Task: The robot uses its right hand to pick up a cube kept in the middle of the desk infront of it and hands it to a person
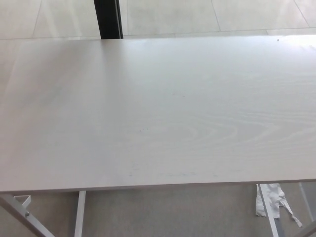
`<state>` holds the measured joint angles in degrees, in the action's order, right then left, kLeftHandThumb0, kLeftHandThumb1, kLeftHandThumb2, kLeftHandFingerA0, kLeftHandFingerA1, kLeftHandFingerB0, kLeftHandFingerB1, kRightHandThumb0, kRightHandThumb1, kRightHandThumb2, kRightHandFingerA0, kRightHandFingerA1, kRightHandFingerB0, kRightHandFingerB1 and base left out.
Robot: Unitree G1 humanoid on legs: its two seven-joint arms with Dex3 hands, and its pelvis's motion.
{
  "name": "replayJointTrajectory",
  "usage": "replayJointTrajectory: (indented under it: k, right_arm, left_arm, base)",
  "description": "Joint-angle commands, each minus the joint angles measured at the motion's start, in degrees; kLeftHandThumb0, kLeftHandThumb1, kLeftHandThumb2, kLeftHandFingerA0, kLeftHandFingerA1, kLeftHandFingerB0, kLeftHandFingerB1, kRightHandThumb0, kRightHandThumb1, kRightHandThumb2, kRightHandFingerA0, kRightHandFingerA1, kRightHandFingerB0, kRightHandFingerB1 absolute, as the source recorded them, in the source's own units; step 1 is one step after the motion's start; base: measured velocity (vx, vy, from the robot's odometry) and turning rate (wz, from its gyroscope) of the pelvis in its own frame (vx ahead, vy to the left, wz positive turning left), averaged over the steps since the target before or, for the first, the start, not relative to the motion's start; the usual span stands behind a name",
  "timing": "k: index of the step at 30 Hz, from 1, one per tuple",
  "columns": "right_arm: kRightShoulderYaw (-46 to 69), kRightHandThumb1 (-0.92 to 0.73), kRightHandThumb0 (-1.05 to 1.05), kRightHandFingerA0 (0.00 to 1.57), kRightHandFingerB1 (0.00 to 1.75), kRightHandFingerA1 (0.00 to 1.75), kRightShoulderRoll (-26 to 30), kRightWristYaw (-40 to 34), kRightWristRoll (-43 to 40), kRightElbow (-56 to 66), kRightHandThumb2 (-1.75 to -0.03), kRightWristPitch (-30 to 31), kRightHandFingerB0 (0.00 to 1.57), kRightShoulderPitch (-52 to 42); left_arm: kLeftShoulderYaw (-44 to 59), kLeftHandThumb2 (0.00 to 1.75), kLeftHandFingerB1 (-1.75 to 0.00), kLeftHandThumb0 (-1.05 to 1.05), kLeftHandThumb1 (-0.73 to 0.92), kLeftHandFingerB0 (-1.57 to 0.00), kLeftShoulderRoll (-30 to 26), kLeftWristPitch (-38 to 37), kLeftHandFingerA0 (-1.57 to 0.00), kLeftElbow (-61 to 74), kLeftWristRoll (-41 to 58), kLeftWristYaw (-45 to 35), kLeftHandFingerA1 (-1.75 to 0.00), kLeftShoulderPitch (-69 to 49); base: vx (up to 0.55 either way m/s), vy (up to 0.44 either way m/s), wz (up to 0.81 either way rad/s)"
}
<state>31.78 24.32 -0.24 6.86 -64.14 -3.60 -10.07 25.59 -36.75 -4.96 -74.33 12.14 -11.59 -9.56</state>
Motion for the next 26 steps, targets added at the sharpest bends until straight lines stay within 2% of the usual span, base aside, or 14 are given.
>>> replayJointTrajectory:
  k: [1, 10, 11, 12, 13, 14, 15, 16, 17, 18, 20, 21, 22, 26]
  right_arm:
    - [-0.5, -0.48, -0.60, 0.26, 0.53, 0.65, 1.9, 4.1, -5.0, -1.1, -0.82, -1.0, 0.19, 0.3]
    - [-0.3, -0.44, -0.54, 0.20, 0.50, 0.62, 1.5, 5.9, -9.2, 1.4, -0.77, 1.7, 0.17, 0.0]
    - [-0.4, -0.57, -0.48, 0.22, 0.41, 0.61, 2.1, 5.2, -9.3, -0.2, -0.58, 2.2, 0.21, 1.6]
    - [-0.6, -0.44, -0.52, 0.26, 0.49, 0.64, 2.9, 5.1, -9.3, -0.7, -0.77, 2.9, 0.17, 2.4]
    - [-1.4, -0.59, -0.52, 0.41, 0.39, 0.83, 3.7, 4.7, -8.6, -1.1, -0.57, 3.6, 0.23, 3.1]
    - [-2.7, -0.41, -0.45, 0.85, 0.50, 1.08, 5.4, 4.6, -7.5, -1.7, -0.90, 5.4, 0.10, 4.6]
    - [-3.3, -0.41, -0.45, 0.85, 0.50, 1.08, 6.8, 5.3, -7.5, -2.2, -0.90, 7.0, 0.10, 5.9]
    - [-3.5, -0.59, -0.54, 0.76, 0.42, 1.21, 7.2, 5.8, -8.1, -2.7, -0.58, 7.4, 0.20, 6.0]
    - [-3.4, -0.61, -0.53, 0.67, 0.42, 1.13, 7.2, 6.0, -8.6, -2.9, -0.58, 7.7, 0.24, 5.7]
    - [-3.2, -0.41, -0.43, 0.86, 0.50, 1.06, 7.2, 6.1, -9.2, -2.9, -0.90, 7.4, 0.09, 4.0]
    - [-3.8, -0.48, -0.58, 0.77, 0.48, 1.11, 7.1, 6.3, -9.2, -2.6, -0.78, 6.9, 0.20, 2.8]
    - [-4.8, -0.45, -0.56, 0.27, 0.48, 0.63, 6.4, 6.8, -8.7, -1.3, -0.79, 5.2, 0.20, 1.1]
    - [-5.3, -0.56, -0.52, 0.27, 0.36, 0.56, 5.5, 7.3, -8.8, 0.0, -0.57, 2.8, 0.27, -1.0]
    - [-4.8, -0.54, -0.54, 0.26, 0.38, 0.59, 4.6, 7.9, -10.3, 0.1, -0.56, -0.2, 0.28, -4.0]
  left_arm:
    - [0.9, 0.64, -0.39, -0.68, 0.79, -0.42, -0.9, -0.6, -0.43, -0.1, 0.4, -0.4, -0.51, -0.2]
    - [0.5, 0.64, -0.40, -0.67, 0.80, -0.41, -1.8, -0.8, -0.43, -0.1, -0.2, -0.8, -0.52, 0.1]
    - [0.0, 0.64, -0.39, -0.69, 0.80, -0.43, -2.3, -0.7, -0.44, -0.1, -0.8, -0.3, -0.52, 0.2]
    - [-0.1, 0.64, -0.39, -0.68, 0.80, -0.44, -2.4, -0.6, -0.42, 0.0, -0.9, -0.4, -0.51, 0.3]
    - [0.0, 0.64, -0.40, -0.67, 0.80, -0.43, -2.4, -0.5, -0.42, 0.0, -0.7, -0.6, -0.52, 0.3]
    - [-0.2, 0.64, -0.40, -0.68, 0.81, -0.43, -2.4, -0.6, -0.40, 0.0, -0.8, -0.9, -0.51, 0.2]
    - [-0.9, 0.64, -0.40, -0.68, 0.81, -0.43, -2.5, -0.8, -0.40, 0.0, -1.5, -0.8, -0.51, 0.0]
    - [-0.8, 0.64, -0.40, -0.66, 0.81, -0.42, -2.4, -0.6, -0.43, -0.2, -1.4, -0.7, -0.50, 0.0]
    - [-0.6, 0.64, -0.41, -0.65, 0.80, -0.44, -2.4, -0.4, -0.44, -0.3, -1.1, -0.7, -0.51, -0.1]
    - [-0.9, 0.64, -0.40, -0.66, 0.80, -0.45, -2.4, -0.3, -0.45, -0.4, -1.4, -0.5, -0.50, -1.2]
    - [-1.1, 0.64, -0.41, -0.65, 0.79, -0.43, -2.4, -0.5, -0.44, -0.5, -1.5, -0.6, -0.51, -1.9]
    - [-0.9, 0.63, -0.42, -0.66, 0.78, -0.42, -2.3, -0.6, -0.45, -0.6, -1.3, -0.7, -0.53, -2.4]
    - [-1.2, 0.63, -0.42, -0.66, 0.78, -0.43, -2.4, -0.7, -0.45, -0.8, -1.7, -0.4, -0.53, -3.2]
    - [-0.9, 0.63, -0.44, -0.67, 0.77, -0.41, -2.5, -0.6, -0.45, -0.9, -1.4, -0.7, -0.56, -3.8]
  base:
    - [0.00, 0.000, 0.00]
    - [0.00, 0.000, 0.00]
    - [0.00, 0.000, 0.00]
    - [0.00, 0.000, 0.00]
    - [0.00, 0.000, 0.00]
    - [0.00, 0.000, 0.00]
    - [0.00, 0.000, 0.00]
    - [0.00, 0.000, 0.00]
    - [0.00, 0.000, 0.00]
    - [0.00, 0.000, 0.00]
    - [0.00, 0.000, 0.00]
    - [0.02, -0.016, 0.06]
    - [0.00, 0.000, 0.00]
    - [0.00, 0.000, 0.00]
